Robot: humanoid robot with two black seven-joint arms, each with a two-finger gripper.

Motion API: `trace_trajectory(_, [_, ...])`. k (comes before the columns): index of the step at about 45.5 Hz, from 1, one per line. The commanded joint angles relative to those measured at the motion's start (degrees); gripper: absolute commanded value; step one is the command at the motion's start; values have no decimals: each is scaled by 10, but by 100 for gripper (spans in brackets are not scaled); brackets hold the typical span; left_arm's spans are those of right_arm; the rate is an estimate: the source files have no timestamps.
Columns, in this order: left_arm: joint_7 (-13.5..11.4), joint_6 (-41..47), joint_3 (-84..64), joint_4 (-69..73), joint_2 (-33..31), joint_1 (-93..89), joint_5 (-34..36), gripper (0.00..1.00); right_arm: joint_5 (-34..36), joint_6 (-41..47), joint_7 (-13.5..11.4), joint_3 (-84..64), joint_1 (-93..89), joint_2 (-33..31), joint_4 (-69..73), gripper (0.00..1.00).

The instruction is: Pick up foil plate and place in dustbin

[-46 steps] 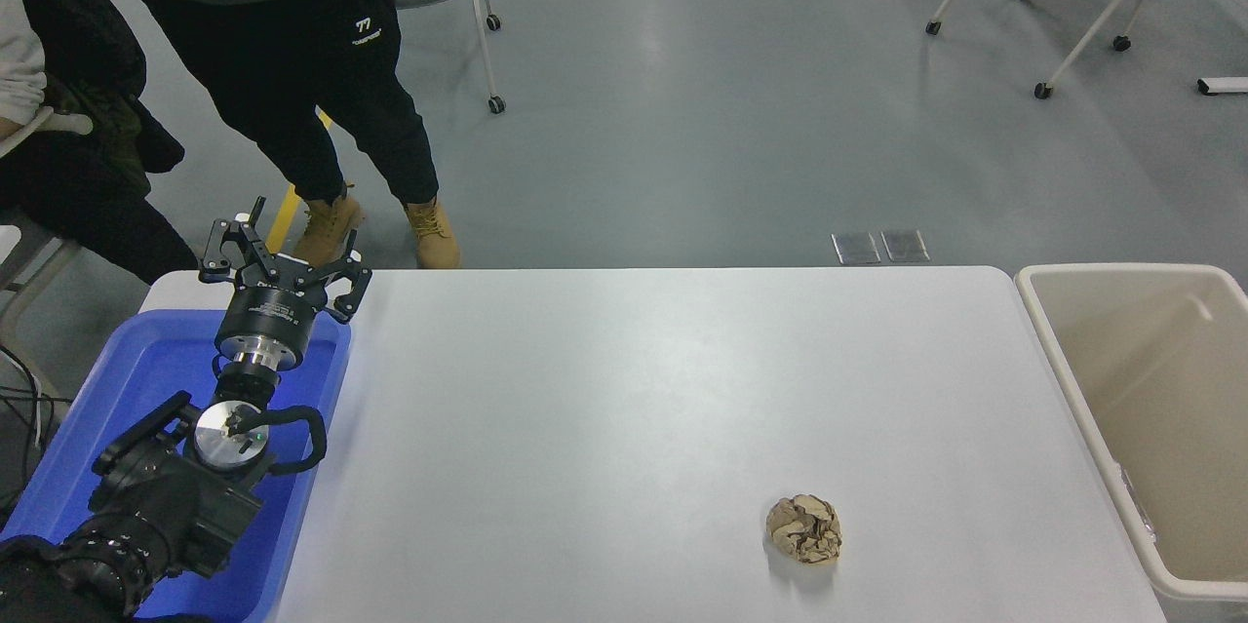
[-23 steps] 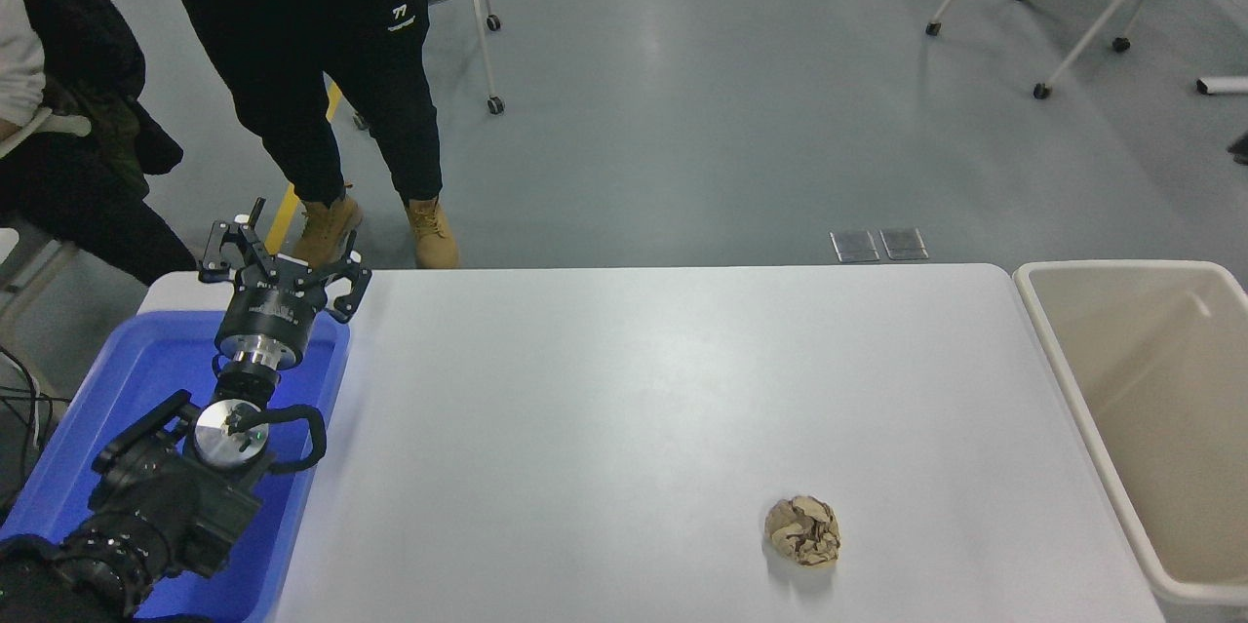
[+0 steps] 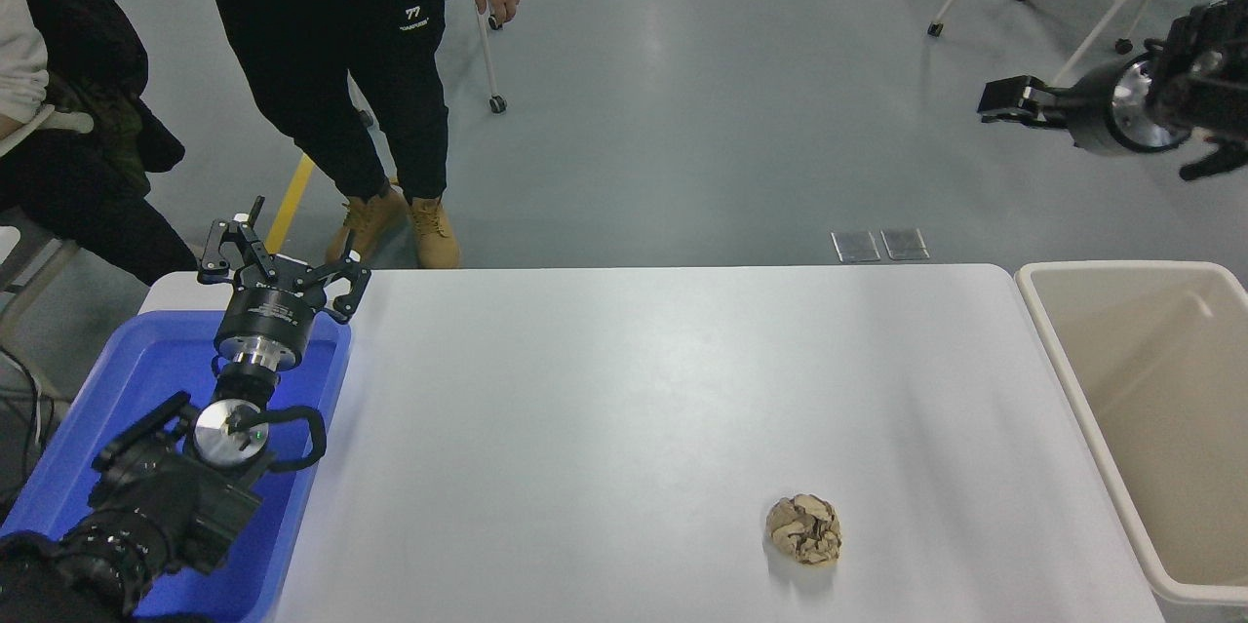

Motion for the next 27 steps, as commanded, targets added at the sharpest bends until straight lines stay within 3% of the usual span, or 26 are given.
trace_trajectory(1, [0, 0, 0, 0, 0, 0, 0, 99, -1, 124, -1, -49, 87, 12, 89, 100])
trace_trajectory(11, [0, 0, 0, 0, -1, 0, 0, 99, -1, 209, -2, -96, 146, 12, 158, 100])
trace_trajectory(27, [0, 0, 0, 0, 0, 0, 0, 99, -1, 209, -1, -105, 168, 13, 186, 100])
